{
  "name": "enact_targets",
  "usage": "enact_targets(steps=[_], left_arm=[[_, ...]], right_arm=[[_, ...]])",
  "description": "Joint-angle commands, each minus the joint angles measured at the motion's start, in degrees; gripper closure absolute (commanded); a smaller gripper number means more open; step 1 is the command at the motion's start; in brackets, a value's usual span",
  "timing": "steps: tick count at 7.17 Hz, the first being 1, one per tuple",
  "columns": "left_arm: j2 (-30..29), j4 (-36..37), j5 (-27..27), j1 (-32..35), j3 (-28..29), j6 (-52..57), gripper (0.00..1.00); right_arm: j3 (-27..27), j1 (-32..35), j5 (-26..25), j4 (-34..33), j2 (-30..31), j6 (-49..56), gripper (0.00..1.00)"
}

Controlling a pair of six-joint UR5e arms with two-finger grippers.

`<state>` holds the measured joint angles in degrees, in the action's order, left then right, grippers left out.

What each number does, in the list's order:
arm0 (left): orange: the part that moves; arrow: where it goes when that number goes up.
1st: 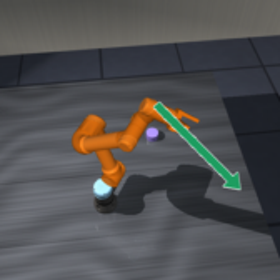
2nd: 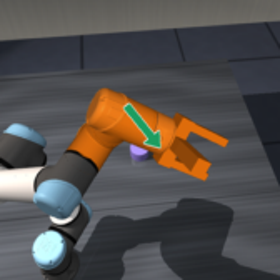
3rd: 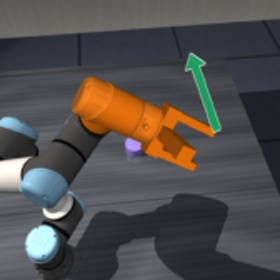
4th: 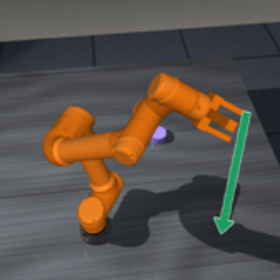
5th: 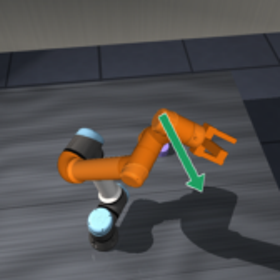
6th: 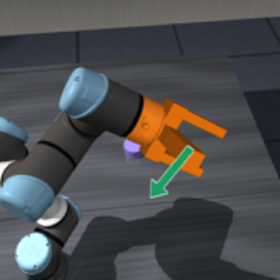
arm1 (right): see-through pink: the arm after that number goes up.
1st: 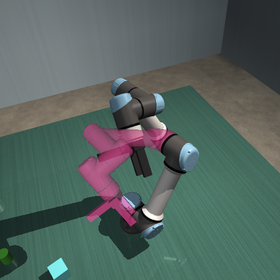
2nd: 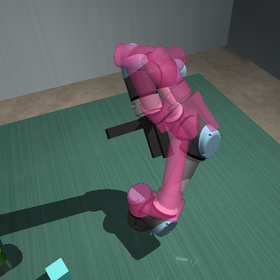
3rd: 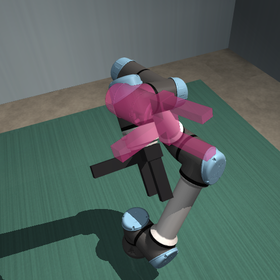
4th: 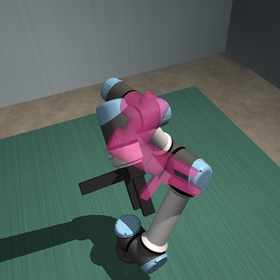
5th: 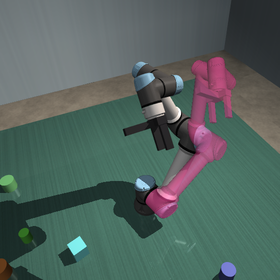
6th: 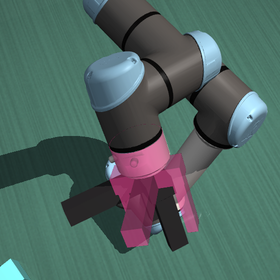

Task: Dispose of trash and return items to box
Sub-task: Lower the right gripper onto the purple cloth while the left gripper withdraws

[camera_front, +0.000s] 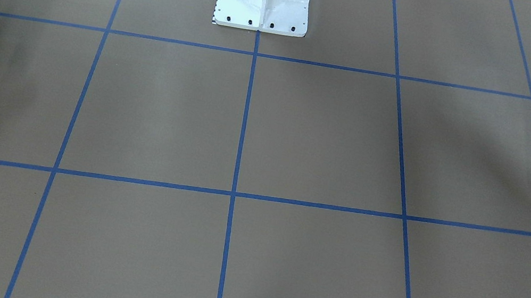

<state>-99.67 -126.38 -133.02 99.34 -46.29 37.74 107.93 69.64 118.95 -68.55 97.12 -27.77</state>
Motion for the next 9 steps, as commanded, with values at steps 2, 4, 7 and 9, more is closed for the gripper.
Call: enact_targets(steps=[2,4,7,9], left_arm=[[0.0,-1.8,-0.1,-0.7,0.1,0.0,0.54],[-0.3,-1.9,-0.4,-0.7,-0.8,-0.5,0.03],[-0.3,-0.6,-3.8,-0.8,-10.4,-25.7,0.02],[-0.3,10.4,-4.1,-2.8,-20.3,-30.5,0.02]], right_arm=[[0.0,0.1,0.1,-0.1,-0.7,0.0,0.00],[0.0,0.0,0.1,-0.1,-0.7,0.0,0.00],[0.0,0.0,0.1,-0.1,-0.7,0.0,0.00],[0.0,0.0,0.1,-0.1,-0.7,-0.1,0.00]])
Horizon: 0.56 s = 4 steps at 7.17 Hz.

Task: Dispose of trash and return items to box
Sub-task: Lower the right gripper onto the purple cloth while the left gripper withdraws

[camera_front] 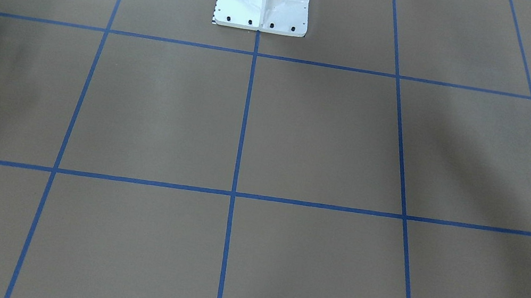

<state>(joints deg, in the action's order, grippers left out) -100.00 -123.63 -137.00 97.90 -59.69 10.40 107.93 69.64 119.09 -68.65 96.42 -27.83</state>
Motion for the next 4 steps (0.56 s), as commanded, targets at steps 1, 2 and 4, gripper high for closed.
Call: enact_targets(steps=[1,2,4], left_arm=[[0.2,20.2,0.0,-1.7,-15.7,-2.5,0.02],[3.4,27.4,0.3,-3.1,-20.8,-2.3,0.02],[8.8,28.0,-1.7,-4.2,-25.5,-2.7,0.02]], right_arm=[[0.1,0.0,0.0,0.0,0.0,0.0,0.00],[0.1,0.1,0.1,0.1,0.0,0.0,0.00],[0.5,0.0,0.4,0.0,-0.2,-0.2,0.00]])
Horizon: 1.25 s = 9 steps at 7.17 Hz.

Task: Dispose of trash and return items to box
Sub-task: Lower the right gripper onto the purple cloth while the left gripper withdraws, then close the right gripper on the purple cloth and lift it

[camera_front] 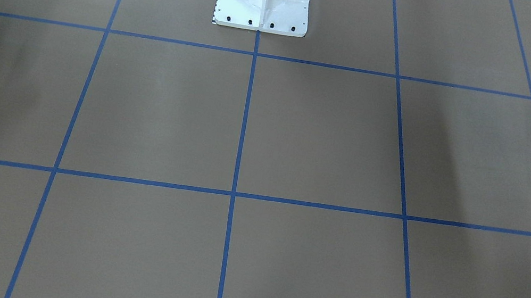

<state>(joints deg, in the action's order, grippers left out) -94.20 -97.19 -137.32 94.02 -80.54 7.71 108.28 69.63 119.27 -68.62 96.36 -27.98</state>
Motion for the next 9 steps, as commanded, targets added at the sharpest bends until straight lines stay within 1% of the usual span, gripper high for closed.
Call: enact_targets(steps=[1,2,3,4,5,6,7,8,9], left_arm=[[8.2,4.2,-3.3,-0.8,-12.5,0.1,0.02],[9.5,4.6,-2.9,-1.5,-14.4,0.3,0.02],[9.6,4.6,-1.8,-2.3,-14.4,0.3,0.02],[9.6,4.6,-1.6,-2.5,-14.4,0.4,0.02],[9.6,4.4,-1.6,-2.5,-14.5,0.4,0.02],[9.6,4.1,-1.6,-2.5,-14.5,0.4,0.02],[9.5,4.1,-1.7,-2.5,-14.7,0.4,0.02],[9.6,4.1,-1.7,-2.5,-15.2,0.4,0.02],[9.7,4.1,-1.7,-2.5,-15.7,0.4,0.02]], right_arm=[[0.0,0.0,0.3,0.0,-0.6,-0.1,0.00],[0.3,0.1,0.4,-0.1,-0.7,-0.1,0.00],[0.8,0.0,1.0,-0.3,-1.3,-2.0,0.00],[0.8,-0.9,1.8,-0.6,-2.8,-8.8,0.00],[0.8,-2.8,1.3,-0.6,-3.1,-12.4,0.00],[-0.2,-4.7,-1.2,-0.3,-2.9,-13.7,0.00],[-3.5,-5.0,-6.3,1.5,-2.4,-10.6,0.00],[-8.4,-4.9,-6.3,4.9,-2.5,-5.9,0.00],[-13.6,-4.6,-6.3,10.8,-2.8,-4.9,0.00]])
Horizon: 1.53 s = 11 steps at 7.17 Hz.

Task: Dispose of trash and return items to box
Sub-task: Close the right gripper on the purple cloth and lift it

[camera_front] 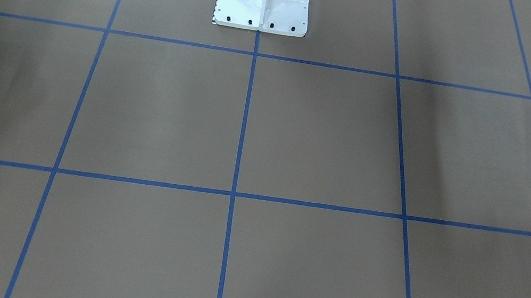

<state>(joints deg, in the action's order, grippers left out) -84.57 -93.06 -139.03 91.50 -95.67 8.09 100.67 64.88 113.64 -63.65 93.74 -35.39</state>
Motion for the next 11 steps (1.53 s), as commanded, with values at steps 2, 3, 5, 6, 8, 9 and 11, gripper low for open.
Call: enact_targets(steps=[2,3,5,6,8,9,11], left_arm=[[0.1,-0.1,0.0,0.0,-0.6,0.0,0.02],[0.1,-0.1,0.0,0.0,-0.6,0.0,0.02],[0.1,0.0,0.0,0.0,-0.6,0.0,0.02],[0.1,0.0,0.0,0.0,-0.6,0.0,0.02],[0.1,-0.1,0.0,0.1,-0.6,0.1,0.02],[0.1,-0.1,0.0,0.0,-0.6,0.0,0.02],[0.1,0.0,0.0,0.1,-0.6,0.0,0.02]], right_arm=[[-10.3,1.9,-0.5,11.5,-0.3,2.9,0.08],[-10.6,2.4,-0.6,11.5,-0.1,2.7,0.35],[-11.7,2.4,-0.7,11.5,-1.5,2.3,0.65],[-12.1,2.4,-0.6,11.5,-1.5,2.3,0.65],[-12.0,2.4,-0.6,11.5,-1.6,2.1,0.80],[-12.0,2.5,-0.6,11.5,-1.7,2.0,1.00],[-11.2,4.1,0.3,11.5,-2.4,2.0,1.00]])
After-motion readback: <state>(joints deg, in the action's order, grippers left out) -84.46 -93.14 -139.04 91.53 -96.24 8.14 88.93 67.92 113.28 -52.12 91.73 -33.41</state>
